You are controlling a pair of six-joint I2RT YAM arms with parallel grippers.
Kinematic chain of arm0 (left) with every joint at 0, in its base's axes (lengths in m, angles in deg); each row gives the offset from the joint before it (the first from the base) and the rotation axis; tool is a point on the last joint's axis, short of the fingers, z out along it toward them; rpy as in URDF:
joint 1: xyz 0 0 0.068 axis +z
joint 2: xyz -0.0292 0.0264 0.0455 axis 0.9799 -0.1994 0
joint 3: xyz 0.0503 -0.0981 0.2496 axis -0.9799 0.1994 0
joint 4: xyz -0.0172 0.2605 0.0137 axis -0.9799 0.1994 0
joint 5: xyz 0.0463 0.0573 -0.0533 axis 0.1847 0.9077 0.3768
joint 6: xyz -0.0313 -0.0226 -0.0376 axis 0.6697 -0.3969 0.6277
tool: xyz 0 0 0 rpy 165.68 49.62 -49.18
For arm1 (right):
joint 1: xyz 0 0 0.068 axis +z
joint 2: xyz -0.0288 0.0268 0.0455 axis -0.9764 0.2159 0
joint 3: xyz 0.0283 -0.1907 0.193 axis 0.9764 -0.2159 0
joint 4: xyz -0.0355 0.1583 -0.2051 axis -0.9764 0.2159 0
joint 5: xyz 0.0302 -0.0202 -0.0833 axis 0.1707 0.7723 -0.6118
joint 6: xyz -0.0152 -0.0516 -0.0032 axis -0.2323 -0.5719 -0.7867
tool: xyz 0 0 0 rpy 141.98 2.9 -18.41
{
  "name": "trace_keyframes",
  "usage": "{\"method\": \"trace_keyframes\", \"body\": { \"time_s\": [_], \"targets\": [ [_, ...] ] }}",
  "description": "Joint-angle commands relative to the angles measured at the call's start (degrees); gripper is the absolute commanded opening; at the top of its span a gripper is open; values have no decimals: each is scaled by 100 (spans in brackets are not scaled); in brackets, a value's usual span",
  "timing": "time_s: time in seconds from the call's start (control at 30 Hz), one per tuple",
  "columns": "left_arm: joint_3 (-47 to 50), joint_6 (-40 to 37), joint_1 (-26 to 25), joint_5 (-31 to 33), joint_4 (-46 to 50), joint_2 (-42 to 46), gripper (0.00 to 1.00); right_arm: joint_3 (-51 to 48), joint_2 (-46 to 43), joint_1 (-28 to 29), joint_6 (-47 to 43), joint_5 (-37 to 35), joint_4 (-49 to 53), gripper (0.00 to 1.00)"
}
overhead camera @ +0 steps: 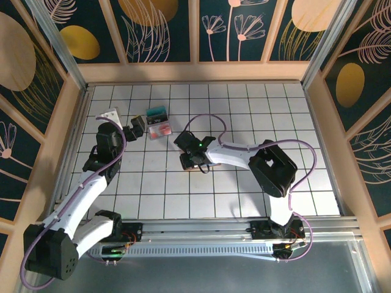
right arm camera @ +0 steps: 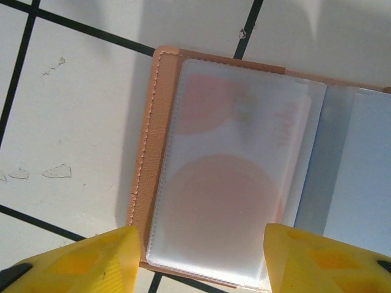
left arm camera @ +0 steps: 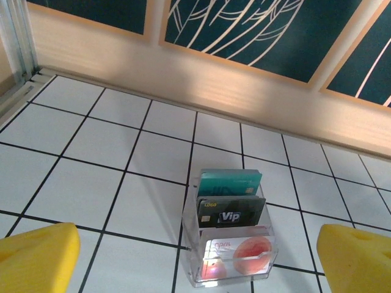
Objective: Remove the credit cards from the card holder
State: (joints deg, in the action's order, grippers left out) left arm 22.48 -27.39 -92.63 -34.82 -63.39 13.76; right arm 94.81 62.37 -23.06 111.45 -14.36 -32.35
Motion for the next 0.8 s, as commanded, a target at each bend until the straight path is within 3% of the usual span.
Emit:
{"method": "trace_keyframes", "body": {
  "time_s": [0.0, 0.27, 0.77],
  "targets": [
    [-20, 123, 47, -12, -174, -51, 99, -6, 104, 4, 49, 161, -28, 56],
    [-26, 142, 42, -82, -138, -159, 99, -171, 161, -66, 111, 283, -160, 57],
    [-73, 143, 52, -187, -147, -220, 99, -436, 254, -195, 201, 278, -267, 48]
  ]
}}
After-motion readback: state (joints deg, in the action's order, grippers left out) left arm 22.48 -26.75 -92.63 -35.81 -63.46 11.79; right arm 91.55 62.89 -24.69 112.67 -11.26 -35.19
